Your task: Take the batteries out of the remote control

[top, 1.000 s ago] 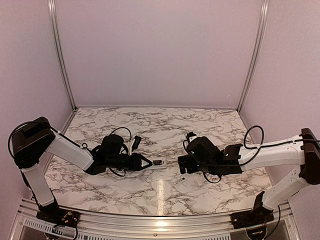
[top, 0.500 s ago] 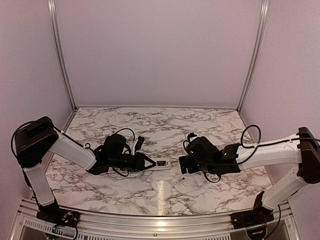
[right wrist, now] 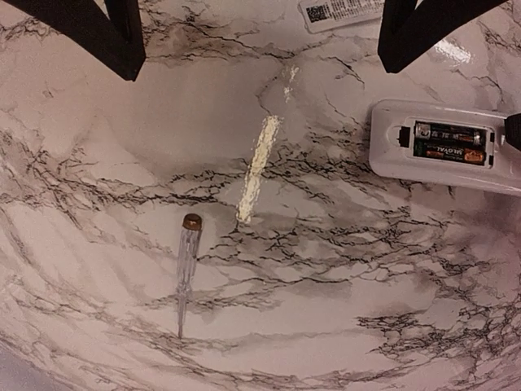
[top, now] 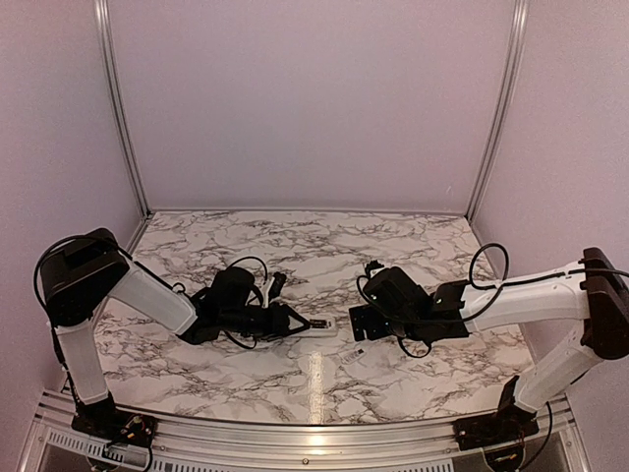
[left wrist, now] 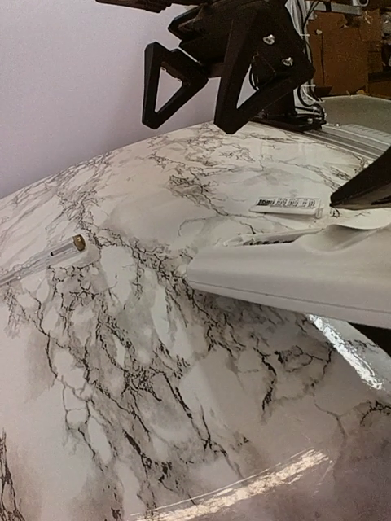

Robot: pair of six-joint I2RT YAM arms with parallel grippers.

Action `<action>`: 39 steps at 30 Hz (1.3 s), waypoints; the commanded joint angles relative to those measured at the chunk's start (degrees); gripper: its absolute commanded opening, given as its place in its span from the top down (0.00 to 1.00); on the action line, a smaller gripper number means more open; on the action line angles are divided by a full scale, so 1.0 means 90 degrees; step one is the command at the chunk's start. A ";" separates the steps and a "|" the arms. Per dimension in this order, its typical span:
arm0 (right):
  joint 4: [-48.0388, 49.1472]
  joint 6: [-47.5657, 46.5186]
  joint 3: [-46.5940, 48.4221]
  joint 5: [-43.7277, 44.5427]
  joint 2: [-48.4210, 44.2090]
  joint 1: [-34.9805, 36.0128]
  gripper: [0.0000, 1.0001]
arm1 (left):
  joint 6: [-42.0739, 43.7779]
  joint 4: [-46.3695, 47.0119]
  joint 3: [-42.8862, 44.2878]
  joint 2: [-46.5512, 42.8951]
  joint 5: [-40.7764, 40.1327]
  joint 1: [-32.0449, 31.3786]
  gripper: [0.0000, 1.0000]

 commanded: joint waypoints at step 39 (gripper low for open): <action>0.1006 -0.1007 0.1005 -0.1531 0.1581 -0.1809 0.12 | 0.1909 -0.1886 -0.0628 -0.2405 -0.3329 -0.0020 0.01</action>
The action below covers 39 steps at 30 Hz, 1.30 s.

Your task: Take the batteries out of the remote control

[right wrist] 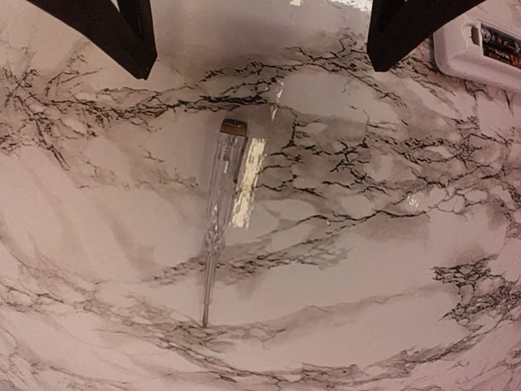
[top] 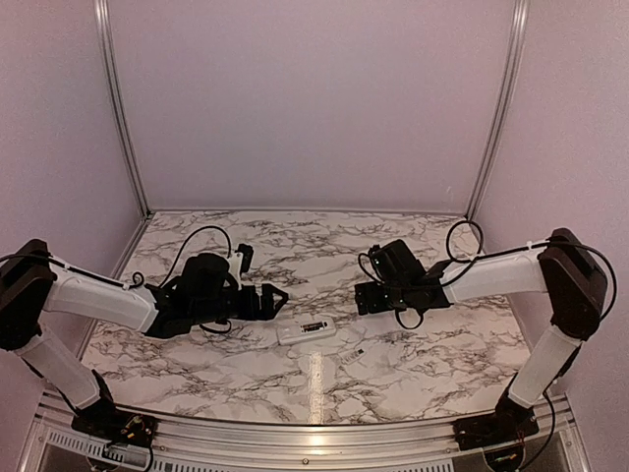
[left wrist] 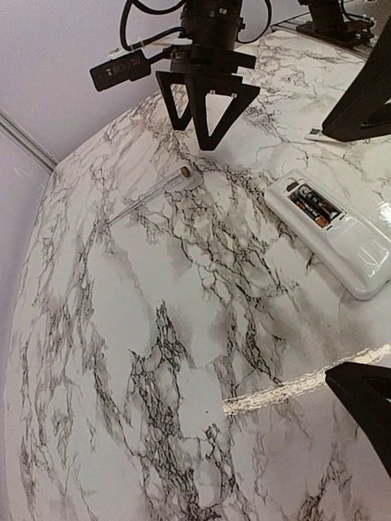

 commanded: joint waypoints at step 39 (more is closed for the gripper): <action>-0.0090 -0.0658 0.1265 -0.0134 0.1652 -0.0704 1.00 | 0.0709 -0.0746 -0.1238 -0.3074 -0.1906 0.0077 0.01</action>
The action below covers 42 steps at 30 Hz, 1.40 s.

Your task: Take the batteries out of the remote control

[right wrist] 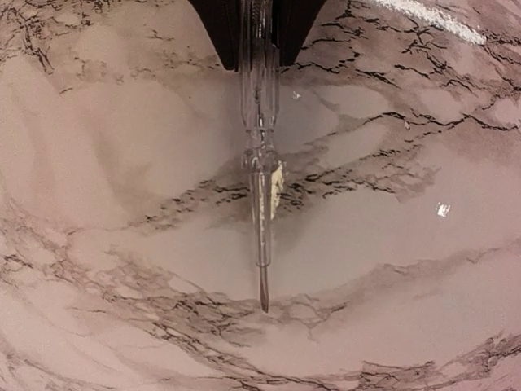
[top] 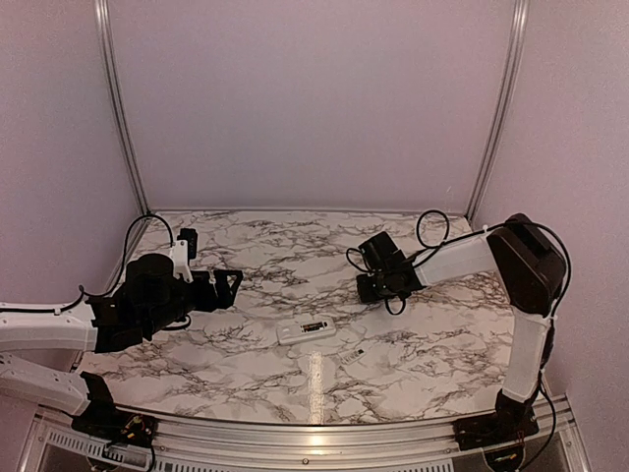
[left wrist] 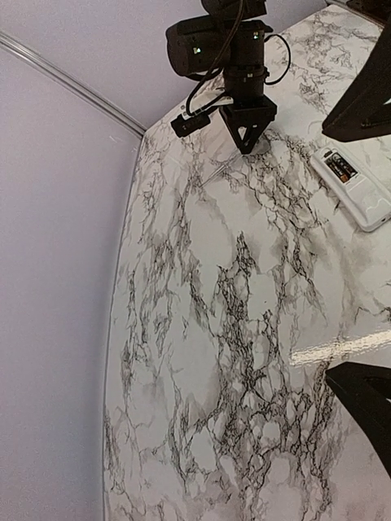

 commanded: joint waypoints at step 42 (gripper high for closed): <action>0.2283 -0.1162 -0.2410 -0.3416 -0.3724 0.1776 1.00 | -0.0419 0.1230 -0.0240 0.0083 0.2407 0.0060 0.10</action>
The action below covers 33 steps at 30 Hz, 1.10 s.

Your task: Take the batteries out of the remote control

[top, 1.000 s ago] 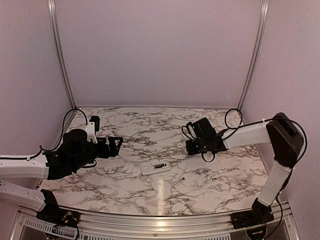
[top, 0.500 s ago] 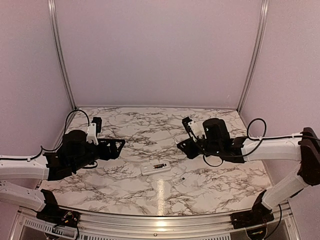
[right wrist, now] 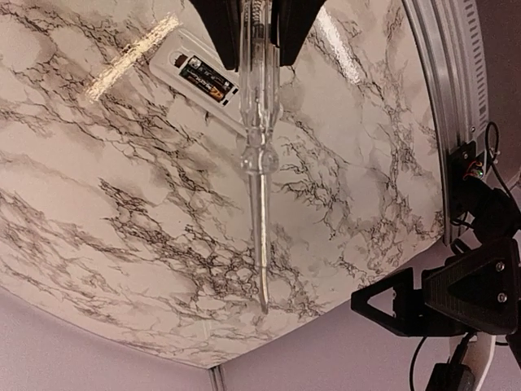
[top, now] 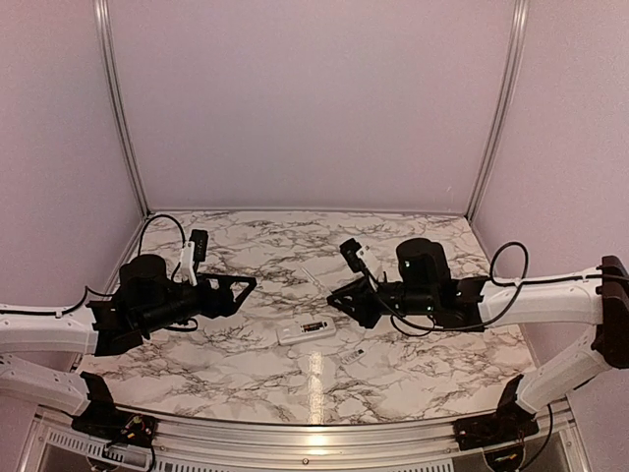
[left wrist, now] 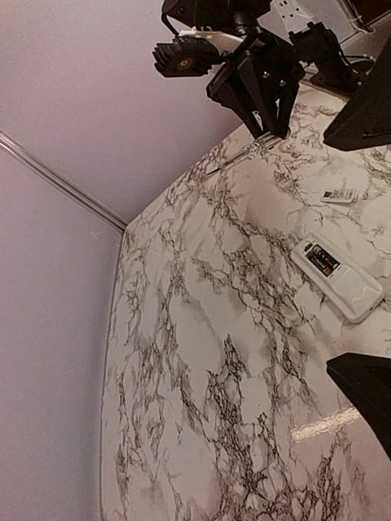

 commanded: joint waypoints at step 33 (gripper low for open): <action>-0.0216 -0.1193 0.1785 0.3297 0.1798 0.2332 1.00 | -0.1925 0.1895 -0.0163 0.1358 0.1706 0.0239 0.47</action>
